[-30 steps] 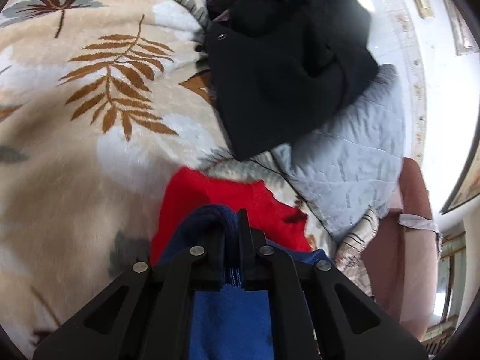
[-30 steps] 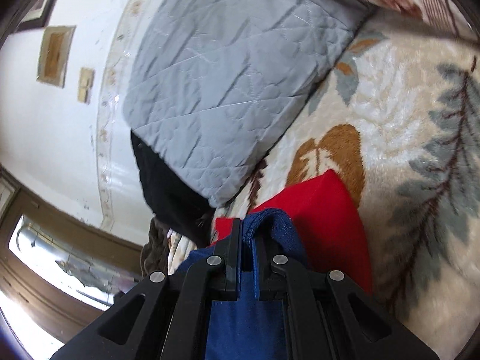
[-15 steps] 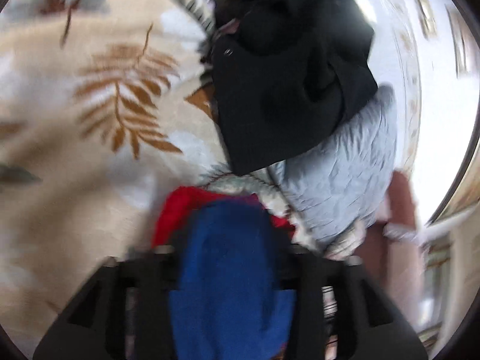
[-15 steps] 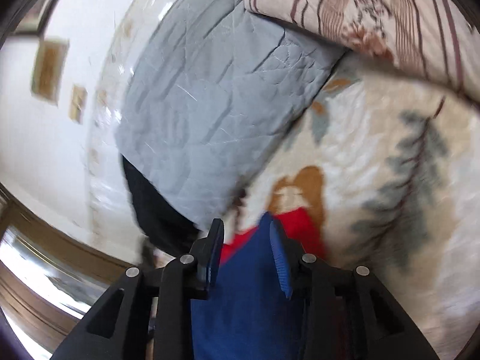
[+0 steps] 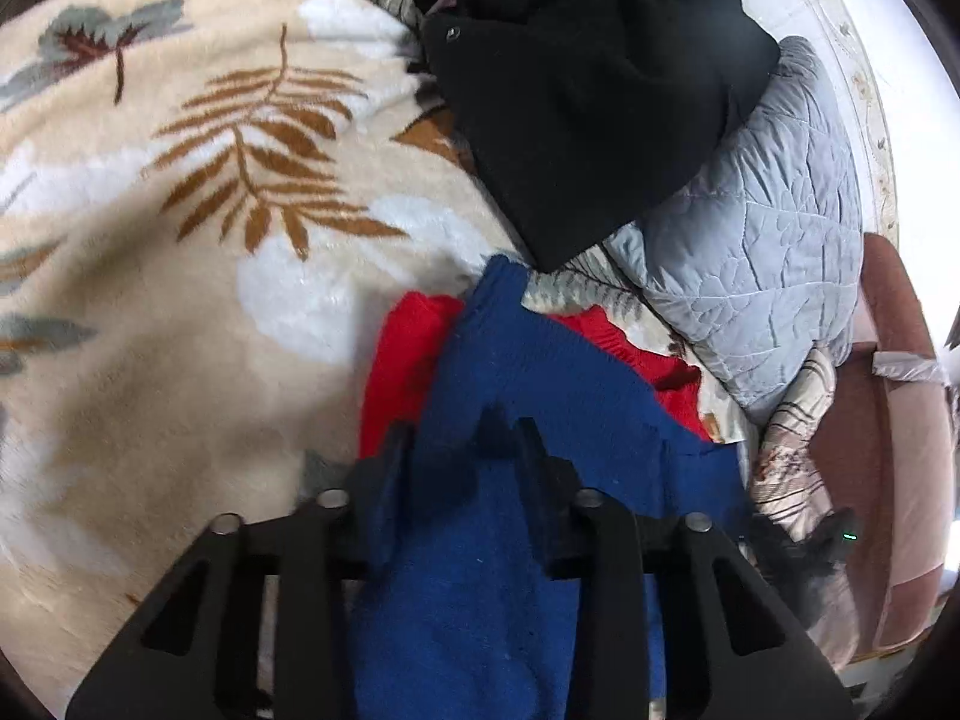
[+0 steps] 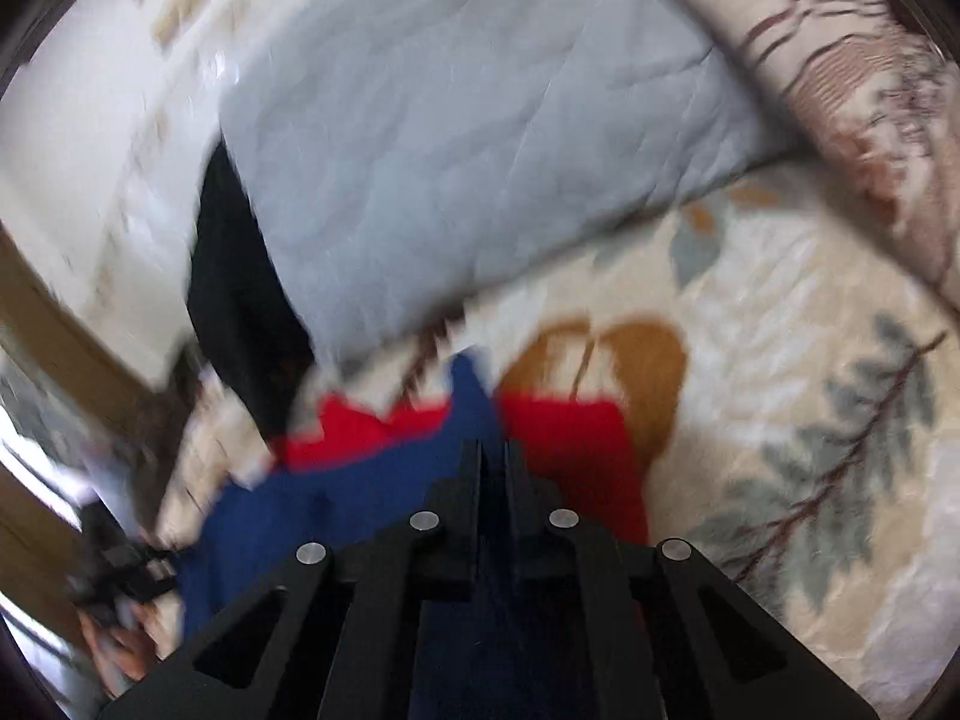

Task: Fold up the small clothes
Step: 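Lay the blue lower half over the red chest with both grippers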

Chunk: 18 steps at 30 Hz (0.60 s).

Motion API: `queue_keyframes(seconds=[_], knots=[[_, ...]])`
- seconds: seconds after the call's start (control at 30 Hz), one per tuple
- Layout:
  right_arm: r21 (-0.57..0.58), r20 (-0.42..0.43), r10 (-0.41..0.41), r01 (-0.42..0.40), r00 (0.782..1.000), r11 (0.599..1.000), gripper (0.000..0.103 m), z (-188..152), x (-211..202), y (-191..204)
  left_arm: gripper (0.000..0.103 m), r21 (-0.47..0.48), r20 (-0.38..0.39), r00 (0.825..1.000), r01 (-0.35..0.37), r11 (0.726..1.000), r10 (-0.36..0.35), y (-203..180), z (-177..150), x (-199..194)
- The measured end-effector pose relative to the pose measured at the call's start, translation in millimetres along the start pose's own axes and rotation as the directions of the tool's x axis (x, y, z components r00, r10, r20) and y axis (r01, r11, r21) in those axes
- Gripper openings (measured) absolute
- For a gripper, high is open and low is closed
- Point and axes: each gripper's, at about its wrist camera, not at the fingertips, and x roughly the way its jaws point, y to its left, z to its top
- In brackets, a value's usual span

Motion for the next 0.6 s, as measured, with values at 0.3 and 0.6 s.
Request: queue_keyframes(seconds=[0.3, 0.6], knots=[[0.175, -0.013, -0.074, 0.075, 0.997, 0.982, 0.013, -18, -13, -34, 0.025, -0.064, 0.007, 0.998, -0.055, 0.996, 0.055, 16, -6, -5], [-0.011, -0.083, -0.032, 0.031, 0.996, 0.999, 0.006, -81, -23, 5, 0.043, 0.139, 0.072, 0.995, -0.081, 0.987, 0.071, -14, -80, -33]])
